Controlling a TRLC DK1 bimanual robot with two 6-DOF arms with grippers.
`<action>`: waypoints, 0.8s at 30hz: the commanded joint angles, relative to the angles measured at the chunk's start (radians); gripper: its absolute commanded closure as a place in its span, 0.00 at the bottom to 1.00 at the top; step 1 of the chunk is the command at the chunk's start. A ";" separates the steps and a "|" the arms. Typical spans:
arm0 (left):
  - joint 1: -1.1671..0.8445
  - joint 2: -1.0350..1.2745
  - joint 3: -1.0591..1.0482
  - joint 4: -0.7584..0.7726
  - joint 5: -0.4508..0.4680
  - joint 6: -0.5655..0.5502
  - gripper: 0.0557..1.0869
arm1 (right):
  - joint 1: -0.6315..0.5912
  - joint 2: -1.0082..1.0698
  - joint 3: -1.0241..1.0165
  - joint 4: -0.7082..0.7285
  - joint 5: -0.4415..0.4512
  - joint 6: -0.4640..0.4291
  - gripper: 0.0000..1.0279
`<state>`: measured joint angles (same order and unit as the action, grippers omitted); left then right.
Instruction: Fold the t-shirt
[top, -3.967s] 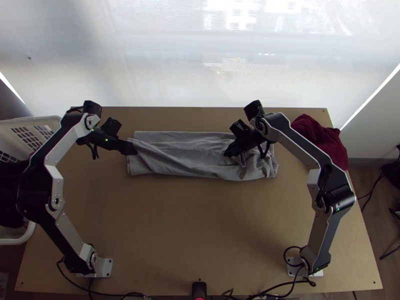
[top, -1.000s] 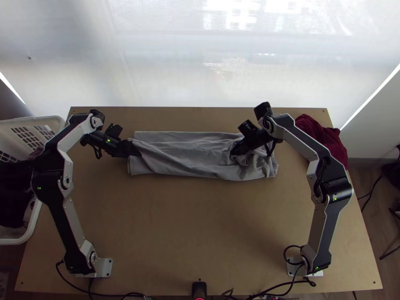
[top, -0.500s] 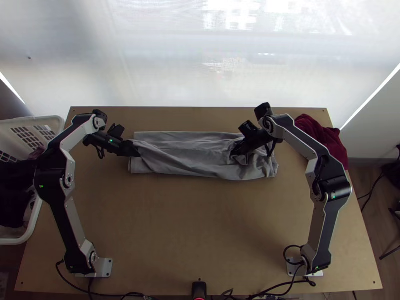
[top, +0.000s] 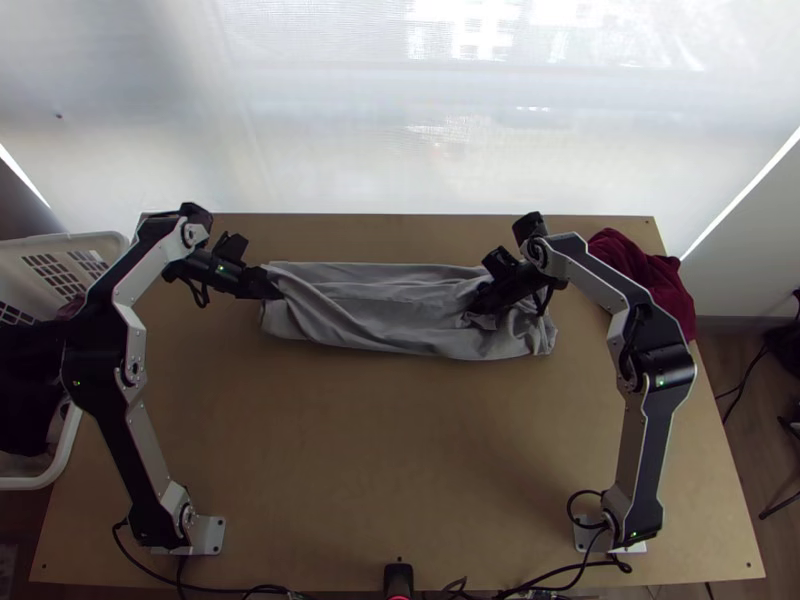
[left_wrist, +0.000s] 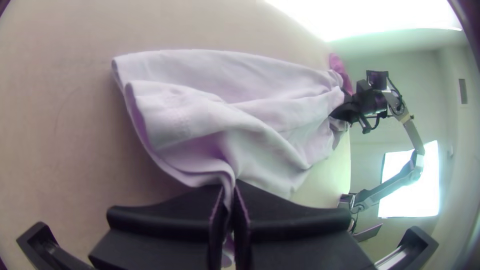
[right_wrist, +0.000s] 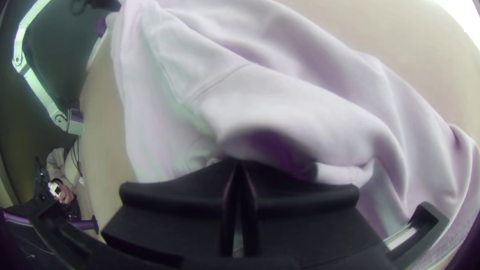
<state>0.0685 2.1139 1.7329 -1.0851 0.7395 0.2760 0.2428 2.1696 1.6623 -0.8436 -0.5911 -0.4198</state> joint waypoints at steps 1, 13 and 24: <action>-0.030 -0.049 0.033 -0.010 0.006 -0.027 0.95 | -0.011 0.015 0.002 0.000 0.011 0.004 0.98; -0.197 -0.114 0.122 -0.035 0.006 -0.084 0.95 | -0.016 0.004 -0.004 -0.011 0.011 0.001 0.98; -0.383 -0.088 0.280 -0.038 0.006 -0.149 0.95 | -0.004 -0.002 -0.001 -0.014 0.010 0.007 0.98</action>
<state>-0.2104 2.0113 1.9301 -1.1233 0.7467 0.1562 0.2337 2.1712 1.6604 -0.8543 -0.5770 -0.4168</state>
